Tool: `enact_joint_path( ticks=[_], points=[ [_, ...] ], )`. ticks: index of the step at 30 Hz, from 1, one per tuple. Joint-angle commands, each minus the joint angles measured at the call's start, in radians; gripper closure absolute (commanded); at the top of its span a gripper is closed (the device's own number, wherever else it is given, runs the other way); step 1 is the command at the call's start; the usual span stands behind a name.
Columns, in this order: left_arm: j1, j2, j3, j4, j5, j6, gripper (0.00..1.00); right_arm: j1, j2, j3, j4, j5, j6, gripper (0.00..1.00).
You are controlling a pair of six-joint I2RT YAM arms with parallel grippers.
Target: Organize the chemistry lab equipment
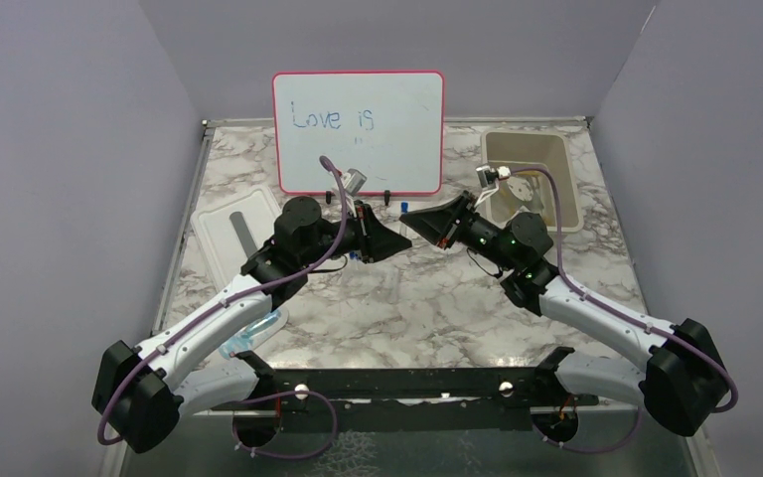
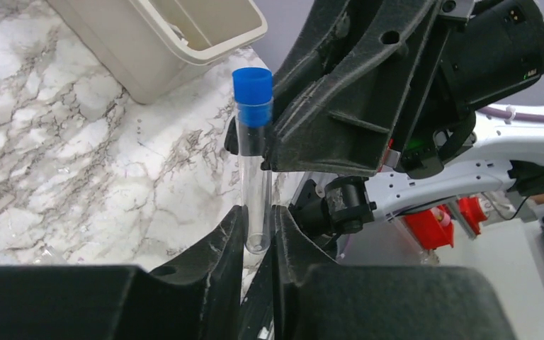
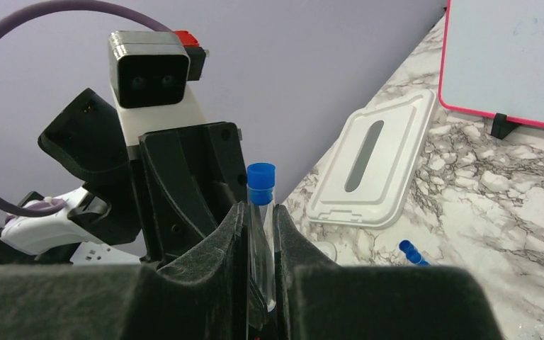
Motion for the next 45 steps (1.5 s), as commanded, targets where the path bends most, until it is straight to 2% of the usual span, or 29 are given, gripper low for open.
enact_joint_path(
  ticks=[1, 3, 7, 13, 17, 21, 24, 26, 35, 42, 43, 44, 45],
  points=[
    [0.000, -0.014, 0.010, 0.015, 0.039, 0.026, 0.86, 0.000, -0.003, -0.005, 0.050, -0.035, 0.027, 0.83],
    [-0.001, -0.024, 0.013, -0.004, 0.052, 0.040, 0.92, -0.001, 0.005, 0.006, 0.044, -0.051, 0.014, 0.76],
    [-0.001, -0.056, 0.032, -0.101, 0.046, 0.110, 1.00, -0.001, -0.008, 0.091, -0.158, -0.057, -0.068, 0.62],
    [-0.001, -0.069, 0.091, -0.284, 0.048, 0.246, 1.00, -0.001, -0.027, 0.208, -0.428, -0.013, -0.129, 0.51],
    [-0.001, -0.063, 0.117, -0.351, 0.062, 0.307, 1.00, -0.001, 0.009, 0.279, -0.558, -0.006, -0.144, 0.49],
    [-0.001, -0.061, 0.125, -0.378, 0.057, 0.336, 1.00, -0.001, 0.035, 0.295, -0.578, -0.035, -0.135, 0.52],
    [-0.001, -0.062, 0.126, -0.389, 0.052, 0.345, 1.00, -0.001, 0.039, 0.284, -0.537, -0.078, -0.123, 0.63],
    [-0.002, -0.062, 0.125, -0.393, 0.051, 0.349, 1.00, -0.001, 0.046, 0.291, -0.534, -0.109, -0.125, 0.66],
    [-0.001, -0.055, 0.121, -0.403, 0.044, 0.354, 1.00, -0.001, 0.061, 0.299, -0.542, -0.148, -0.132, 0.61],
    [-0.001, -0.054, 0.125, -0.409, 0.039, 0.357, 1.00, -0.001, 0.071, 0.302, -0.552, -0.156, -0.140, 0.78],
    [-0.001, -0.055, 0.126, -0.411, 0.036, 0.357, 0.98, -0.001, 0.070, 0.303, -0.552, -0.153, -0.145, 0.80],
    [-0.001, -0.056, 0.128, -0.415, 0.029, 0.359, 0.88, -0.001, 0.068, 0.300, -0.553, -0.148, -0.153, 0.82],
    [-0.001, -0.057, 0.130, -0.422, 0.015, 0.362, 0.75, -0.001, 0.067, 0.299, -0.550, -0.141, -0.167, 0.83]
  ],
)
